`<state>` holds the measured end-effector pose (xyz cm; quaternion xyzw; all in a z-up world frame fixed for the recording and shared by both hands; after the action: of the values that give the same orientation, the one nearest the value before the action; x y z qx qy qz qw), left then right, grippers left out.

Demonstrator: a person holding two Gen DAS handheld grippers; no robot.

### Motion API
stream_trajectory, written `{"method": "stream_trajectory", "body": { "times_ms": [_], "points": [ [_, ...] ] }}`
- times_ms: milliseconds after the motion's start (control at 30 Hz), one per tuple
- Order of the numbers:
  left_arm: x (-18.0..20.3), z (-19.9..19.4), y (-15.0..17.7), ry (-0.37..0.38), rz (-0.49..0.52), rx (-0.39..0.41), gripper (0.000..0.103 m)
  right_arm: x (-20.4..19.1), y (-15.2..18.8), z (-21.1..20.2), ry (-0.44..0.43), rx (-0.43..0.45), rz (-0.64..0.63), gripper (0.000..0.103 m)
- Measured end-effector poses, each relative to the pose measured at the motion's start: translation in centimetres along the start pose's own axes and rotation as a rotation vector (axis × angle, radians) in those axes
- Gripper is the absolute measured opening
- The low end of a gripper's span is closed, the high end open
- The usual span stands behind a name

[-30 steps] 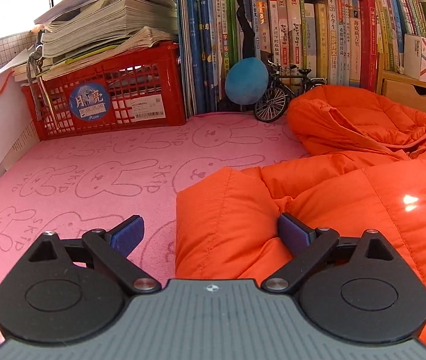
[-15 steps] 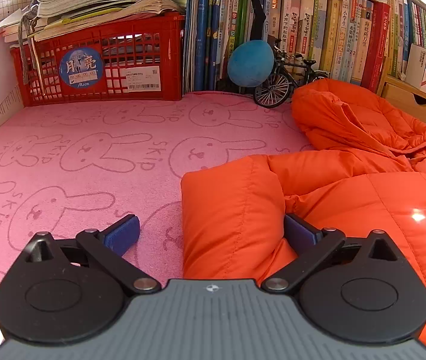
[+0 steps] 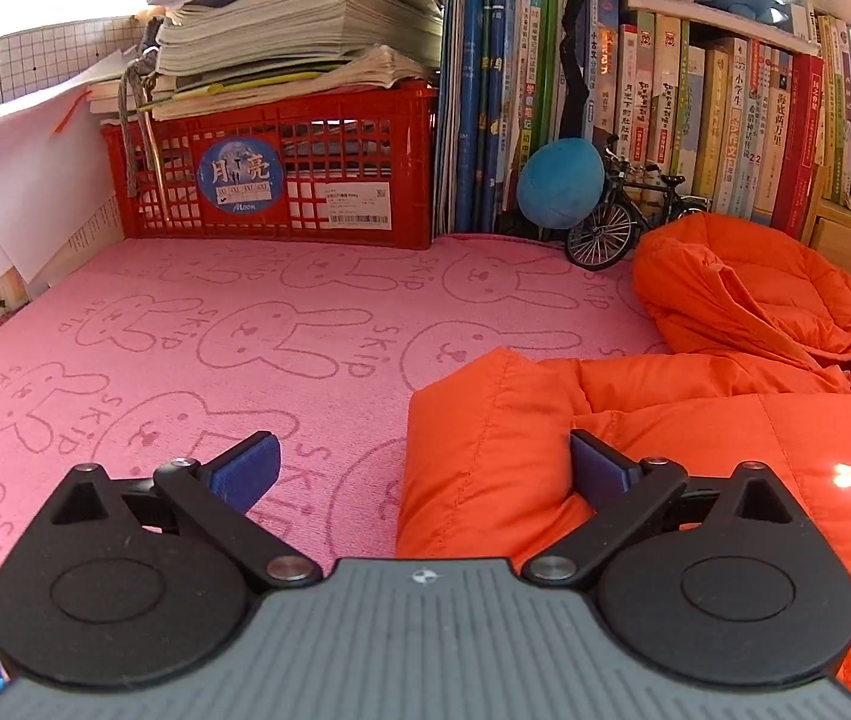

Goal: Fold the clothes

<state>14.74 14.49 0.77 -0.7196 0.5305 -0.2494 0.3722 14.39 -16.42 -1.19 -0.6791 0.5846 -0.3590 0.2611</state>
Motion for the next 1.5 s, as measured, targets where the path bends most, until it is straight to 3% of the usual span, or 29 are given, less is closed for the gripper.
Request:
{"method": "stream_trajectory", "body": {
  "times_ms": [200,333,433,600,767,933,1033,1267,1500],
  "points": [
    [3.6,-6.6,-0.8,0.14,0.086,0.129,0.097,-0.2,-0.5,-3.5,0.045,0.105,0.021,0.087],
    [7.2,-7.2,-0.5,0.206,0.147,0.132,0.097,-2.2,-2.6,-6.6,-0.03,0.201,0.003,0.087],
    [9.1,-6.7,0.6,0.171,0.188,0.125,0.097,-4.5,-3.9,-6.9,-0.054,0.241,-0.042,0.087],
    [9.7,-5.0,2.4,0.075,0.295,0.103,0.097,-8.4,-3.0,-4.8,0.015,0.222,-0.209,0.084],
    [9.3,-3.7,3.3,-0.018,0.416,0.13,0.102,-8.3,-1.3,-3.1,0.029,0.167,-0.279,0.084],
    [6.7,-2.5,3.2,-0.084,0.421,0.128,0.103,-7.0,0.3,-3.1,0.114,0.222,-0.442,0.086],
    [4.8,-1.6,3.0,-0.171,0.433,0.138,0.103,-5.3,0.7,-2.7,0.161,0.225,-0.474,0.087],
    [2.4,-0.7,2.5,-0.171,0.381,0.09,0.103,-0.7,1.2,-2.4,0.195,0.175,-0.423,0.092],
    [1.2,0.0,2.2,-0.153,0.346,0.054,0.103,-0.5,0.3,-4.2,0.198,0.14,-0.461,0.091]
  ]
}}
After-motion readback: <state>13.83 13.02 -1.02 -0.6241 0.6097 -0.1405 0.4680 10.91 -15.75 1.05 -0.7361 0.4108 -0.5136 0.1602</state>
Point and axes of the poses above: each gripper's, at about its wrist camera, not at the fingertips, and z roughly the way its jaws point, x to its right, y to its underside, the point moved 3 cm from there along z, roughly the way its jaws point, and after that the axes turned 3 degrees about -x, right-handed, at the moved point
